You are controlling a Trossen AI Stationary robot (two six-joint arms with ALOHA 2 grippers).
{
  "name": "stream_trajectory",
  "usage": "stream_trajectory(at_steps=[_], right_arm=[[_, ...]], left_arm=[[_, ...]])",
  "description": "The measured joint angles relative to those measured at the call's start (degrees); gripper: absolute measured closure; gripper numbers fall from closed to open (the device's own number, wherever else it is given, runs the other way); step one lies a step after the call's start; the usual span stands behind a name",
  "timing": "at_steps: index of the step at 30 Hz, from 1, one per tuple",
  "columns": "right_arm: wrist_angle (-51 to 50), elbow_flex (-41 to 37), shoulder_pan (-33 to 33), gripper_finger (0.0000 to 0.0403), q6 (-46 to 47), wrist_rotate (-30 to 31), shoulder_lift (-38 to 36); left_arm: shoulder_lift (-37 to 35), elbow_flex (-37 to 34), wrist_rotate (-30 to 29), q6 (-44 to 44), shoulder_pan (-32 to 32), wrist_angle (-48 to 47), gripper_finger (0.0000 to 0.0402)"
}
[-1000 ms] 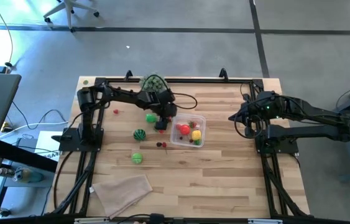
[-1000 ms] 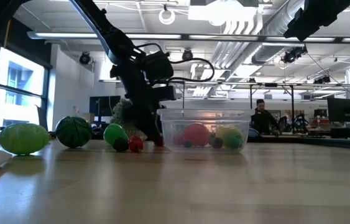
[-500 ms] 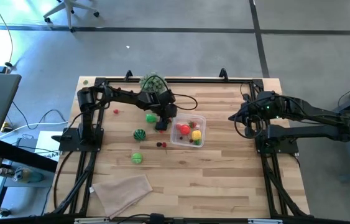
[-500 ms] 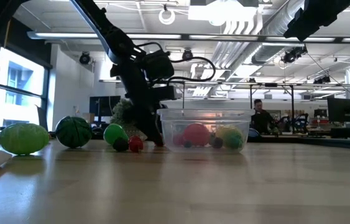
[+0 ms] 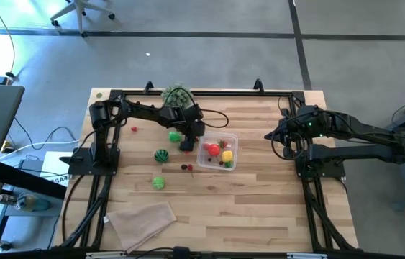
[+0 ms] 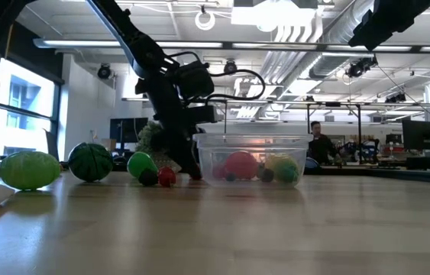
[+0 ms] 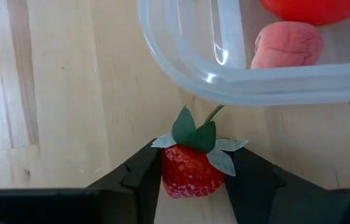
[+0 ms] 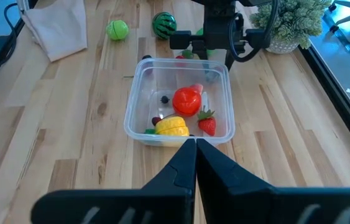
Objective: Pick and placing Produce into tupperware
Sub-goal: Put the strawberry into the transparent bin
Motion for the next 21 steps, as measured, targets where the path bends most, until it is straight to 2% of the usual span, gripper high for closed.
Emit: stream_trajectory(at_steps=[12, 21], right_arm=[[0.0, 0.0, 0.0, 0.0401, 0.0, 0.0, 0.0], [0.0, 0.0, 0.0, 0.0401, 0.0, 0.0, 0.0]], left_arm=[[-0.8, -0.1, -1.0, -3.4, 0.1, -1.7, 0.0263], [-6.7, -0.2, -3.3, -6.3, 0.1, -6.2, 0.0258]])
